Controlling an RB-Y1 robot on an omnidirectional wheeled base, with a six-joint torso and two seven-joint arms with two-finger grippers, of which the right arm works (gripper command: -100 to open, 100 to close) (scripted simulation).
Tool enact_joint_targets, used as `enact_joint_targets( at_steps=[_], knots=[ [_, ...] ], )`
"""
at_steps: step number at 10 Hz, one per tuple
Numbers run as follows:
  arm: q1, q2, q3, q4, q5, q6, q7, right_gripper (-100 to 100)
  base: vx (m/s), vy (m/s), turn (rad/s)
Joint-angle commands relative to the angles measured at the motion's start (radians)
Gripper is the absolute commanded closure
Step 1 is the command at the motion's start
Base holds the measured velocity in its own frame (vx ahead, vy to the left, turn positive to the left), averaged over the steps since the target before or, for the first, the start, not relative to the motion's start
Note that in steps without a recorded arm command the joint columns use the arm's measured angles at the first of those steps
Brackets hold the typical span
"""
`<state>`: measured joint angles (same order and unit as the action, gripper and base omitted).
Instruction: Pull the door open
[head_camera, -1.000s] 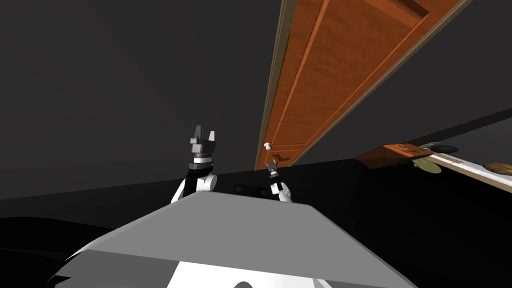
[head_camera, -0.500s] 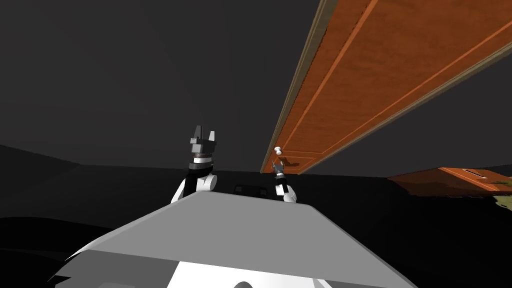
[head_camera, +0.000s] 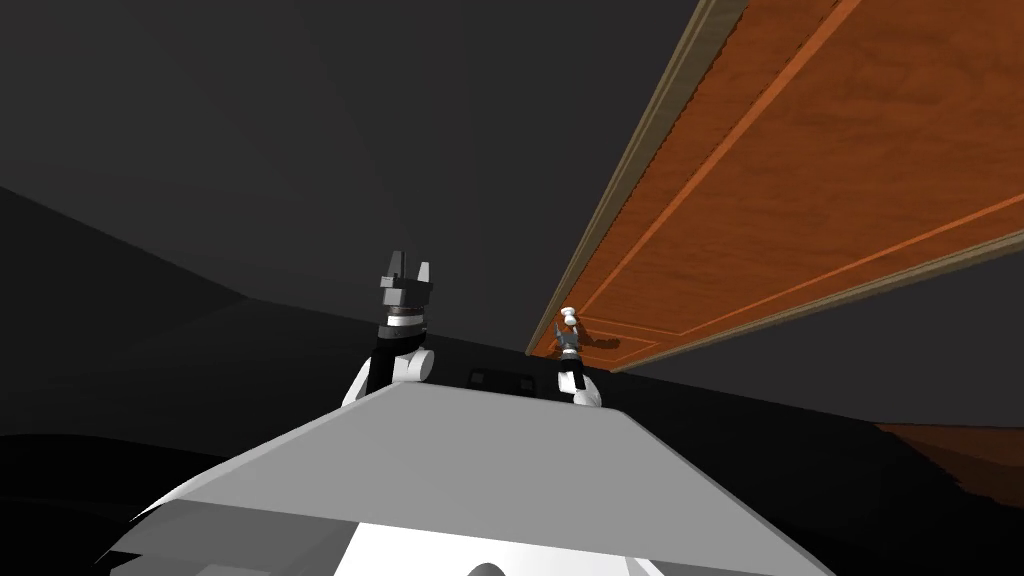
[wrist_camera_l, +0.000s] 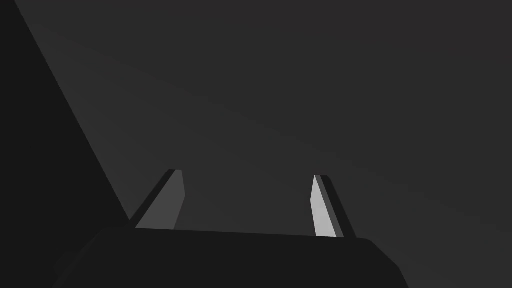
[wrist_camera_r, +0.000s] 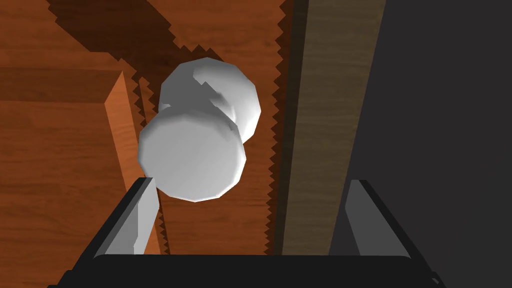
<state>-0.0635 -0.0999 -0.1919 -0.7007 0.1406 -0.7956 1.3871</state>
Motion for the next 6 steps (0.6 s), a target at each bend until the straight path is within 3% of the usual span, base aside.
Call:
enact_joint_targets(
  at_steps=[1, 2, 3, 4, 6],
  knots=[
    [0.0, -0.004, -0.024, 0.003, -0.019, -0.006, 0.004, -100, 0.143, -0.108, 0.253],
    [-0.001, -0.002, -0.037, -0.001, -0.029, -0.006, 0.007, -100, 0.107, -0.144, 0.185],
    [0.01, 0.006, -0.024, 0.014, -0.021, -0.012, 0.006, -100, 0.01, -0.05, 0.058],
    [0.01, 0.006, -0.024, 0.014, -0.021, -0.012, 0.006, 100, -0.027, 0.027, -0.053],
    [0.01, 0.006, -0.024, 0.014, -0.021, -0.012, 0.006, 100, -0.008, 0.017, -0.015]
  ],
)
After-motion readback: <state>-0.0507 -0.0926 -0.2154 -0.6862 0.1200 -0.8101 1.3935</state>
